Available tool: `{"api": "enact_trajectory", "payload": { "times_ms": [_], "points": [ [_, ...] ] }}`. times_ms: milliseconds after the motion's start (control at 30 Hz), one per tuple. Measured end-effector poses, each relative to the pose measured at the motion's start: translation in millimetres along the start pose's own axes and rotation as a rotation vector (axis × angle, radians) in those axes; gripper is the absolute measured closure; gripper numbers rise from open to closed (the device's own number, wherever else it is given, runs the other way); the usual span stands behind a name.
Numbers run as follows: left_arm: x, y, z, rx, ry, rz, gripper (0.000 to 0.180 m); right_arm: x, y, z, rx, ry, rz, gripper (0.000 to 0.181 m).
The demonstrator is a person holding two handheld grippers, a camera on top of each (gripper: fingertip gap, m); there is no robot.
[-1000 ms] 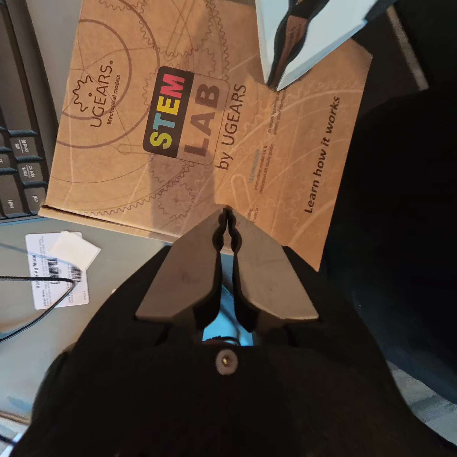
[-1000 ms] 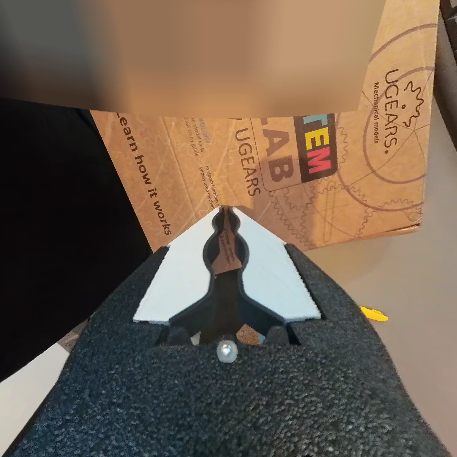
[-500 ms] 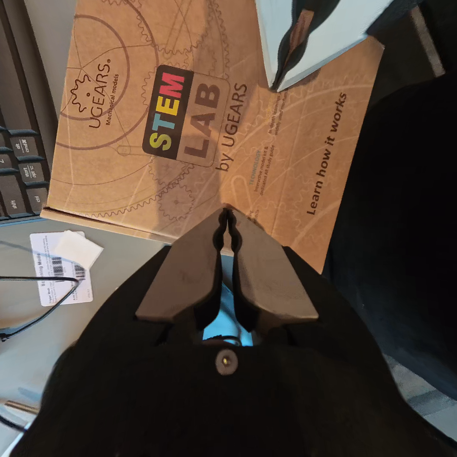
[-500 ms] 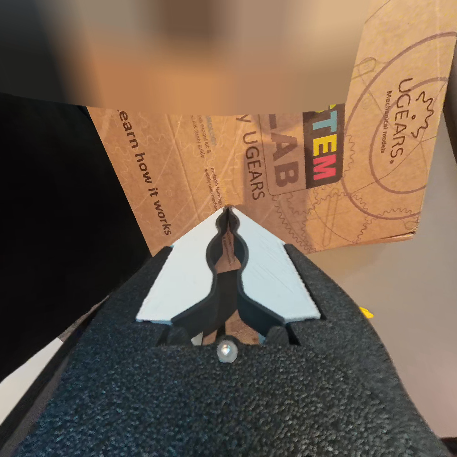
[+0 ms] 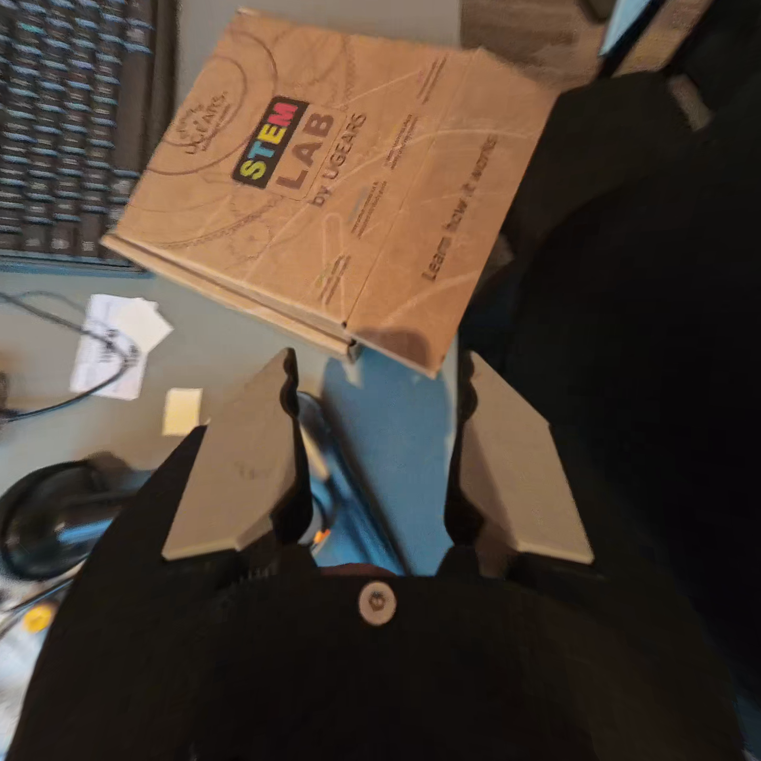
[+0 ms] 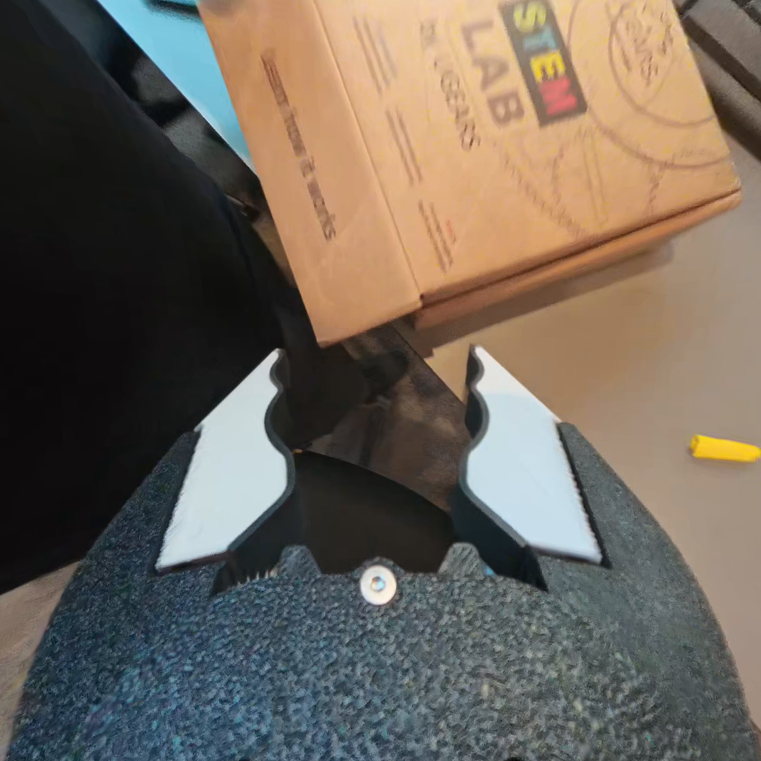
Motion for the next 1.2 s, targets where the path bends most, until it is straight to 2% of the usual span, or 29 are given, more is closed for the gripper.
{"api": "enact_trajectory", "payload": {
  "times_ms": [67,133,200,300,367,433,500,567,633,667,767,833,900,933,1000,1100,1167,1200],
  "points": [
    [-11,-7,13,0.054,-0.114,-0.013,0.097,-8,-11,-11,-0.136,0.079,0.014,0.093],
    [-11,-16,18,0.076,-0.205,-0.013,0.097,-3,-20,-17,-0.304,0.22,0.044,0.096],
    [-2,-21,18,0.123,-0.332,-0.006,0.1,4,-29,-22,-0.373,0.337,0.051,0.096],
    [5,-34,16,0.129,-0.508,-0.045,0.099,10,-42,-27,-0.376,0.464,0.015,0.104],
    [0,-48,13,0.121,-0.576,-0.132,0.101,13,-47,-25,-0.404,0.552,-0.016,0.105],
    [0,-54,9,0.133,-0.611,-0.146,0.098,18,-45,-23,-0.365,0.574,-0.059,0.106],
    [5,-52,5,0.055,-0.553,-0.147,0.098,22,-41,-18,-0.268,0.537,-0.102,0.105],
    [7,-51,3,-0.155,-0.386,-0.185,0.118,24,-39,-18,-0.03,0.42,-0.186,0.129],
    [6,-56,-2,-0.345,-0.183,-0.233,0.12,30,-42,-15,0.122,0.308,-0.272,0.13],
    [7,-58,-6,-0.369,-0.141,-0.251,0.12,33,-46,-11,0.1,0.321,-0.298,0.13],
    [6,-64,-10,-0.301,-0.199,-0.27,0.119,34,-61,-9,0.007,0.412,-0.348,0.129],
    [2,-65,-4,-0.242,-0.24,-0.233,0.118,31,-64,-11,-0.016,0.436,-0.302,0.129],
    [-4,-64,2,-0.187,-0.248,-0.183,0.116,29,-62,-11,-0.013,0.394,-0.285,0.123],
    [-5,-62,6,-0.189,-0.234,-0.178,0.114,28,-60,-13,0.014,0.367,-0.292,0.126],
    [-6,-54,12,-0.236,-0.192,-0.193,0.119,29,-52,-16,0.051,0.331,-0.257,0.125],
    [-6,-38,10,-0.183,-0.134,-0.139,0.109,30,-33,-11,0.069,0.245,-0.154,0.121],
    [-14,-32,3,-0.113,-0.104,-0.17,0.089,25,-25,-1,0.084,0.134,-0.102,0.116],
    [-19,-32,1,-0.101,-0.079,-0.192,0.088,20,-24,3,0.097,0.081,-0.093,0.115]
  ]
}}
Point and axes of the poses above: each gripper's, where its closed fingertips meet, y back along the fingers, x out of its top, z = x × y across the jaws, the point moved 8 cm from there along y, back along the fingers, and after that the axes turned 7 degrees about -y, right-handed, at the moved point
